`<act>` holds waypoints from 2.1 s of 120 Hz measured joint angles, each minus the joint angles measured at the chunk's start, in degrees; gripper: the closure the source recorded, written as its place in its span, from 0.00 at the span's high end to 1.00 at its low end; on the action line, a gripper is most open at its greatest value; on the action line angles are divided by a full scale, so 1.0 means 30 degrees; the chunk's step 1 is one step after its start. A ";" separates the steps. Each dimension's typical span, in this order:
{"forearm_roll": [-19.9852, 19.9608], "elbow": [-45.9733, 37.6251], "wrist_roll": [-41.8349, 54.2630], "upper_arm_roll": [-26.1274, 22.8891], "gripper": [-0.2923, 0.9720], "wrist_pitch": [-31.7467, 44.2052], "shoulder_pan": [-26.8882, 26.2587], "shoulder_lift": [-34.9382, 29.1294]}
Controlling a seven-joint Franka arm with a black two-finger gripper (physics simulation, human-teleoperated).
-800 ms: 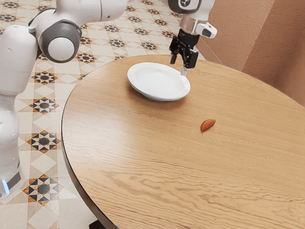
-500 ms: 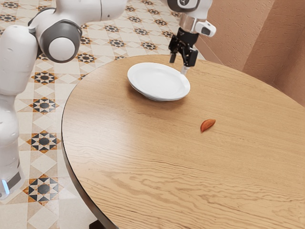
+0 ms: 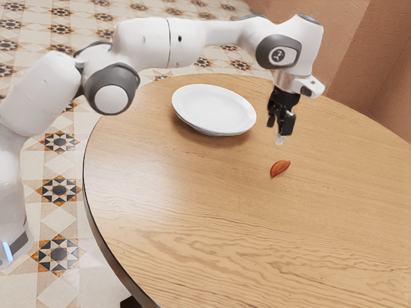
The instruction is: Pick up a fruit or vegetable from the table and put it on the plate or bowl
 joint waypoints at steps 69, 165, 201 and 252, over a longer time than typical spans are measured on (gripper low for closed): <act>-0.1680 -0.0015 0.0555 0.2737 0.76 0.3161 -0.1420 0.2856; -0.3247 0.0120 -0.2716 0.2747 0.77 0.5385 -0.0569 0.4324; -0.3823 -0.0036 -0.2693 0.2764 0.76 0.6974 -0.0566 0.4764; -0.3903 -0.0056 -0.2469 0.2764 0.62 0.7136 -0.0551 0.4880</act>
